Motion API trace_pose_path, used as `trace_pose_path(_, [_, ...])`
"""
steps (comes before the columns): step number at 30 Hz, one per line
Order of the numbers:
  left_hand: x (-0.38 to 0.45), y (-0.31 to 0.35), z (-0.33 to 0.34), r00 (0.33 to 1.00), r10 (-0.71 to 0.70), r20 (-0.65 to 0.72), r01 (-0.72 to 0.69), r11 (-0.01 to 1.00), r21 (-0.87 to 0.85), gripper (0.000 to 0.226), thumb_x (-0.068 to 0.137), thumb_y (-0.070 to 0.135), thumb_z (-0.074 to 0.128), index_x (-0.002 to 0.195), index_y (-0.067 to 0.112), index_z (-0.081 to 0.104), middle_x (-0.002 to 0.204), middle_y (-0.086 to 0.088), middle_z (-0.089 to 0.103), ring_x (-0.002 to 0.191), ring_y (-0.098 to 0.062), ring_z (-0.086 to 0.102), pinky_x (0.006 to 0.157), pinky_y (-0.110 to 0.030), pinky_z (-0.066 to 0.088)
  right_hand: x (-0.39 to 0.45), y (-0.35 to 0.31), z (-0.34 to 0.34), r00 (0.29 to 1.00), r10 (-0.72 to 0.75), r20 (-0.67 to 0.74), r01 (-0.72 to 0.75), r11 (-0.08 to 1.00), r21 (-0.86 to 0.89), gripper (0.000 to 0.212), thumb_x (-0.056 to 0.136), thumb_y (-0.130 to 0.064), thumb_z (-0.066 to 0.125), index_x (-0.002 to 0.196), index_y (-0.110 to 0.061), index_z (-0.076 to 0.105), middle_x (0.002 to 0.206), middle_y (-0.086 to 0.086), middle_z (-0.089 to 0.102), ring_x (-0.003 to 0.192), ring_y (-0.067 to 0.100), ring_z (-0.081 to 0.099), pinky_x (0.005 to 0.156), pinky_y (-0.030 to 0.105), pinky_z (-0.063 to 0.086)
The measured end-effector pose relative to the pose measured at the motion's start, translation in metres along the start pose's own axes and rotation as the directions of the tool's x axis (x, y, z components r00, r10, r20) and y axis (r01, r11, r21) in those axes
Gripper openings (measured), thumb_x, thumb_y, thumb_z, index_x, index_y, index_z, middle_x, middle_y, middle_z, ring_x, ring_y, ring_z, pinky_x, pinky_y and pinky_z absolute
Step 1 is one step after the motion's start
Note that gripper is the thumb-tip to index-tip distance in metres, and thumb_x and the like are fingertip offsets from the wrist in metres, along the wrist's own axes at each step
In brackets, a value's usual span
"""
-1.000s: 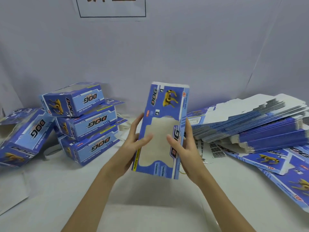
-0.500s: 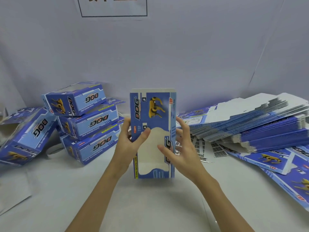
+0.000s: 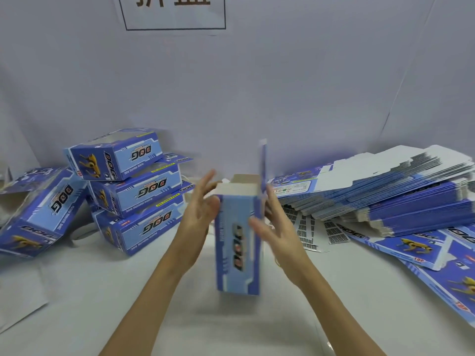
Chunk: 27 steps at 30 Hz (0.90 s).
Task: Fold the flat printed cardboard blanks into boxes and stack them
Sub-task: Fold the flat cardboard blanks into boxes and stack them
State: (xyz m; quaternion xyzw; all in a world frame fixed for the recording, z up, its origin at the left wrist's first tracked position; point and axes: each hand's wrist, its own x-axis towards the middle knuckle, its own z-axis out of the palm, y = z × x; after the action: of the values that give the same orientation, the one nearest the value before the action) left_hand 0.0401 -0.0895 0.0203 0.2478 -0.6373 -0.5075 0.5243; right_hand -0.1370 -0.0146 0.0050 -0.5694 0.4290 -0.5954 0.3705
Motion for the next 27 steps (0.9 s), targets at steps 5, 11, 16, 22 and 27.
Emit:
trace_pose_path(5, [-0.001,-0.009,0.007,0.994,-0.041,0.106,0.046,0.998,-0.041,0.094,0.076,0.065,0.082,0.153,0.059,0.029,0.151,0.012,0.055,0.133,-0.016,0.061,0.094,-0.031,0.058,0.0,-0.002,-0.002,0.998,0.016,-0.067,-0.003,0.983,0.184,0.034,0.102,-0.052,0.058,0.121,-0.027,0.071,0.11,0.006,0.077,0.097,0.024,0.076,0.08,0.033,0.06])
trace_pose_path(11, [-0.005,-0.008,0.019,0.96,0.269,-0.083,-0.225,0.91,0.348,0.12,0.064,0.051,0.097,0.158,0.05,0.022,0.157,0.023,0.038,0.142,-0.01,0.048,0.1,-0.028,0.057,0.002,0.0,-0.005,0.952,-0.276,-0.129,0.26,0.956,-0.133,0.056,0.107,-0.044,0.055,0.16,-0.047,0.037,0.153,-0.014,0.053,0.139,0.003,0.053,0.102,0.017,0.049])
trace_pose_path(16, [-0.005,-0.007,0.011,0.946,0.32,0.052,-0.312,0.859,0.405,0.081,0.081,0.059,0.08,0.15,0.041,0.042,0.156,0.012,0.034,0.146,-0.013,0.039,0.108,-0.033,0.051,0.004,0.0,-0.006,0.929,-0.33,-0.166,0.293,0.932,-0.215,0.037,0.102,-0.049,0.063,0.138,-0.039,0.062,0.143,-0.008,0.059,0.142,0.02,0.052,0.106,0.043,0.053])
trace_pose_path(22, [-0.005,0.0,0.005,0.991,0.129,0.016,-0.13,0.971,0.202,0.039,0.088,0.06,0.068,0.119,0.041,0.055,0.134,0.029,0.054,0.122,-0.019,0.065,0.085,-0.06,0.061,0.007,-0.004,-0.012,0.937,-0.31,-0.163,0.267,0.933,-0.241,0.022,0.105,-0.037,0.061,0.119,-0.033,0.077,0.147,-0.003,0.057,0.151,0.017,0.04,0.101,0.029,0.053])
trace_pose_path(27, [-0.006,0.0,0.011,0.991,0.132,-0.018,-0.13,0.986,0.109,0.044,0.08,0.065,0.077,0.109,0.038,0.059,0.147,0.012,0.044,0.137,-0.025,0.053,0.085,-0.064,0.059,0.004,-0.011,-0.013,0.904,-0.363,-0.227,0.302,0.917,-0.262,0.043,0.099,-0.032,0.066,0.141,-0.026,0.061,0.152,-0.008,0.055,0.145,0.014,0.049,0.102,0.025,0.054])
